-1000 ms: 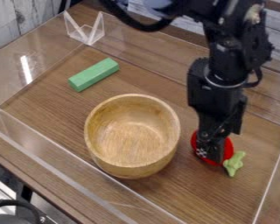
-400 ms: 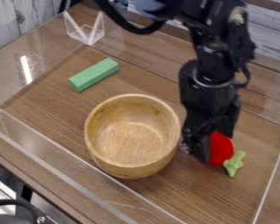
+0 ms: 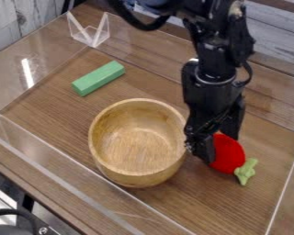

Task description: Move the red object to the left side of the table

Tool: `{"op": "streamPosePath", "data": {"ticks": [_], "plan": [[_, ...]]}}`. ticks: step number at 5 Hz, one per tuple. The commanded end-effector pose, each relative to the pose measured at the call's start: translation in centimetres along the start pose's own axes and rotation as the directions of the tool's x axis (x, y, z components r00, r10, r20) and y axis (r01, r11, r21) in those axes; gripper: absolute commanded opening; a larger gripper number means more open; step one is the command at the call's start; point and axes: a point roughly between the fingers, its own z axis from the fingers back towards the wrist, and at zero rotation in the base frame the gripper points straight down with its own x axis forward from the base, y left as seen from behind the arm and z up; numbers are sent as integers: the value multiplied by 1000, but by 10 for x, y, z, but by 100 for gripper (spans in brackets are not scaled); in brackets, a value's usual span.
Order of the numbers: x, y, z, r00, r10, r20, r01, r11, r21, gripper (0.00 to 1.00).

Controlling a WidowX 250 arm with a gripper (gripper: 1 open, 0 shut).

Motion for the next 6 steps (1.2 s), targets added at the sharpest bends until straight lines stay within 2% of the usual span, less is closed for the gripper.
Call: {"op": "streamPosePath", "data": {"ticks": [1, 3, 5, 6], "plan": [[-8, -7, 2, 1000, -8, -12, 7, 1000, -30, 100], [-9, -16, -3, 999, -33, -26, 33, 999, -19, 100], [-24, -17, 5, 998, 57, -22, -58, 998, -26, 100], [-16, -15, -10, 999, 39, -30, -40, 999, -21, 100]]}}
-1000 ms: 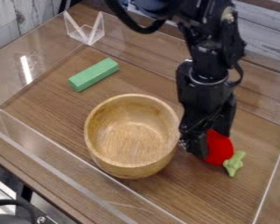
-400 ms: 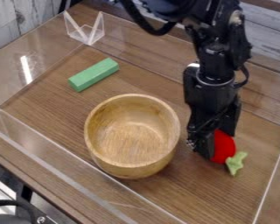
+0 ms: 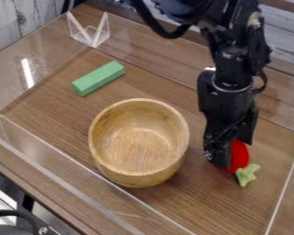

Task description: Move the red object to the left side of the table

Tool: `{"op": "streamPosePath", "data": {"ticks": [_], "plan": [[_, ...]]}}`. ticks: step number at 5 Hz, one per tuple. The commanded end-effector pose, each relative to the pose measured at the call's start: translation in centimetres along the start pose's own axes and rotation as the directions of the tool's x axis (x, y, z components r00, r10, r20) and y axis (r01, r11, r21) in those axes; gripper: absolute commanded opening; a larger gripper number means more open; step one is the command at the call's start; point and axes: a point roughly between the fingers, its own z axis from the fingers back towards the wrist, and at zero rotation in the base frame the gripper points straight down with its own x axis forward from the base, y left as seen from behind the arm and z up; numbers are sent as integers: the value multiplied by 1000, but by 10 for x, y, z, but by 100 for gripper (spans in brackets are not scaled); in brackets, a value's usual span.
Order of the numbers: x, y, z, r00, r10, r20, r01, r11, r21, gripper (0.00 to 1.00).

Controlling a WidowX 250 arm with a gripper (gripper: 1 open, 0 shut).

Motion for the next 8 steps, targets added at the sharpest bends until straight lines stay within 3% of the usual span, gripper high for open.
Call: {"op": "streamPosePath", "data": {"ticks": [1, 2, 3, 4, 5, 7, 8], "plan": [[7, -3, -7, 1000, -23, -11, 23, 999, -28, 100], [8, 0, -18, 1000, -9, -6, 9, 1000, -27, 0], [8, 3, -22, 1000, -9, 5, 9, 999, -32, 0], [0, 4, -16, 999, -22, 24, 23, 999, -36, 100], [5, 2, -10, 999, -22, 31, 23, 999, -38, 0], [15, -6, 18, 1000, -20, 17, 21, 998, -59, 0], [17, -9, 51, 1000, -22, -15, 21, 997, -71, 0]]}}
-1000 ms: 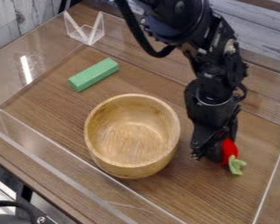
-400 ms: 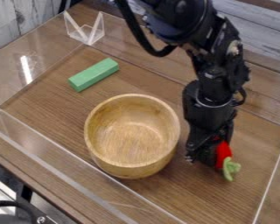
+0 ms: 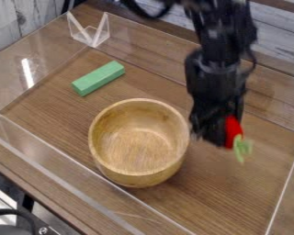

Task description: Move the red object to the left side of the table

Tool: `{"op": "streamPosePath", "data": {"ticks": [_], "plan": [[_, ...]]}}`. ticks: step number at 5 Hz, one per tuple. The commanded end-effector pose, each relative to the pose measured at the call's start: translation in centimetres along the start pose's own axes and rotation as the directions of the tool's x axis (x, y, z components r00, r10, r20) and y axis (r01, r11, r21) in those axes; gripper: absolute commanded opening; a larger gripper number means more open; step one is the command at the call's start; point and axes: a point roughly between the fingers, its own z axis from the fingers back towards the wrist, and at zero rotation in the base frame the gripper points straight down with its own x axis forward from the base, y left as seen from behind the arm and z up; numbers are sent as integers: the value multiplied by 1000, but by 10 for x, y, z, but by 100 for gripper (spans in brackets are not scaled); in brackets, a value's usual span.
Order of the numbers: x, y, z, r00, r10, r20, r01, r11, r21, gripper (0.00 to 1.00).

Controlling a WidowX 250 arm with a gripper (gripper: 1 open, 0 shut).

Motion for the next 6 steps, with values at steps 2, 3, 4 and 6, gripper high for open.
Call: {"op": "streamPosePath", "data": {"ticks": [2, 3, 4, 6], "plan": [[-5, 1, 30, 998, -65, -7, 65, 997, -51, 0], [-7, 5, 39, 995, -101, -8, 100, 994, -44, 0], [-10, 4, 38, 994, -105, -5, 104, 994, -42, 0], [-19, 1, 37, 999, -29, 13, 29, 998, -49, 0]]}}
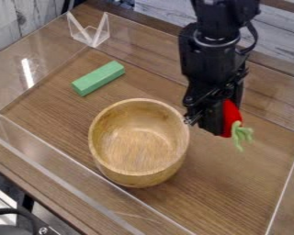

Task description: Move the red object to the left side of the table

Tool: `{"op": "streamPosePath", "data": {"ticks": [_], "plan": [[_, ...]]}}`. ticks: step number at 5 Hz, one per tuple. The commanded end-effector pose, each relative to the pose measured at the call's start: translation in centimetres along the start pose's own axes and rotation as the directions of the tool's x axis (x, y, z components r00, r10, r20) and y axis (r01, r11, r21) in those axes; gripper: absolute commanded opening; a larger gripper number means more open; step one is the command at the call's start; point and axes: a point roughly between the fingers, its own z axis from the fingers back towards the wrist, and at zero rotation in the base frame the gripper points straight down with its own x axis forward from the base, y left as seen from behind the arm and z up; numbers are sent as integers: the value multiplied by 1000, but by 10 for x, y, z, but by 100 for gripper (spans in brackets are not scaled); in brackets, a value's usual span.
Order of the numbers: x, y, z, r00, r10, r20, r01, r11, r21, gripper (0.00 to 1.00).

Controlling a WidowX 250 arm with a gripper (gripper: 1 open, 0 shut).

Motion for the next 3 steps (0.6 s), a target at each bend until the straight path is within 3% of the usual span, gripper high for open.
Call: {"op": "streamPosePath", "data": {"ticks": [1, 3], "plan": [[-10, -12, 10, 998, 66, 10, -65, 996, -63, 0], [10, -12, 11, 989, 142, 31, -139, 987, -80, 0]]}}
